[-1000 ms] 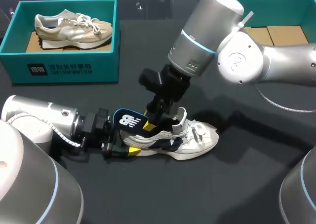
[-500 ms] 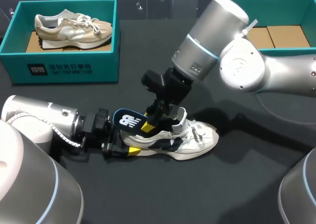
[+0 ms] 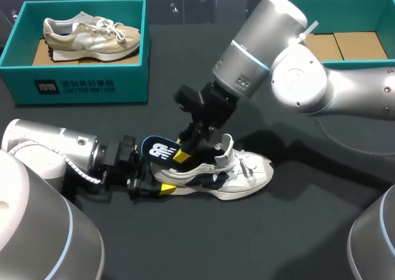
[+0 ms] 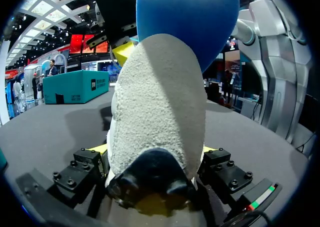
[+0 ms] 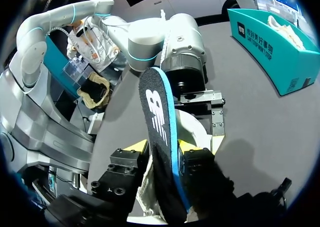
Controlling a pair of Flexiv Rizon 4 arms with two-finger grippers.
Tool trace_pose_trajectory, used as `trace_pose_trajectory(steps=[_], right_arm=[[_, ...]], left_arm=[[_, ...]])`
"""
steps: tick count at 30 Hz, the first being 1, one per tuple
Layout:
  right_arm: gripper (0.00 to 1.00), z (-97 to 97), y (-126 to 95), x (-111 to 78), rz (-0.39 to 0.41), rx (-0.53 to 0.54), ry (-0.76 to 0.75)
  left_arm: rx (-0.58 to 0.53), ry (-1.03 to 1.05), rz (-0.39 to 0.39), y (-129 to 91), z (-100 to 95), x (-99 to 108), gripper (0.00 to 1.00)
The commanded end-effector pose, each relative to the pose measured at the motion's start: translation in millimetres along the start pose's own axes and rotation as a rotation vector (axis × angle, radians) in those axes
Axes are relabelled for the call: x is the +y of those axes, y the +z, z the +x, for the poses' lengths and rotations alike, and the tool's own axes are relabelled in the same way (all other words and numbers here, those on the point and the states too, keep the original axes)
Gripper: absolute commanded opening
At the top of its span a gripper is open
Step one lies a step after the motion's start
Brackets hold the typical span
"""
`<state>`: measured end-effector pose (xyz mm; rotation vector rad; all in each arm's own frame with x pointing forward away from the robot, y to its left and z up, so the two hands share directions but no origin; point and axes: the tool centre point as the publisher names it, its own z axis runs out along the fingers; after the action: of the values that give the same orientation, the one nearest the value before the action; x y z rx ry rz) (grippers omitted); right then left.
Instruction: Take the shoe out of the shoebox, open the shoe tongue, remove and reinsert the insole, then place the shoe into the shoebox
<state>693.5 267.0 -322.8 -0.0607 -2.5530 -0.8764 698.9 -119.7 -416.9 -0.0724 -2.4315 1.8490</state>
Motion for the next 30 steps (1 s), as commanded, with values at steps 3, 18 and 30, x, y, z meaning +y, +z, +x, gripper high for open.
trace_pose_trajectory(steps=[3,18,30], right_arm=[[0.28,-3.1,8,4.1,-0.005,0.019,-0.001],[0.00,10.0,3,22.1,-0.038,-0.037,-0.109],[0.00,14.2,-6,38.5,-0.027,-0.066,-0.186]], left_arm=[[-0.001,0.001,-0.001,0,0.0,2,0.00],[-0.001,0.001,-0.001,0,0.0,2,0.00],[-0.001,0.001,-0.001,0,0.0,2,0.00]])
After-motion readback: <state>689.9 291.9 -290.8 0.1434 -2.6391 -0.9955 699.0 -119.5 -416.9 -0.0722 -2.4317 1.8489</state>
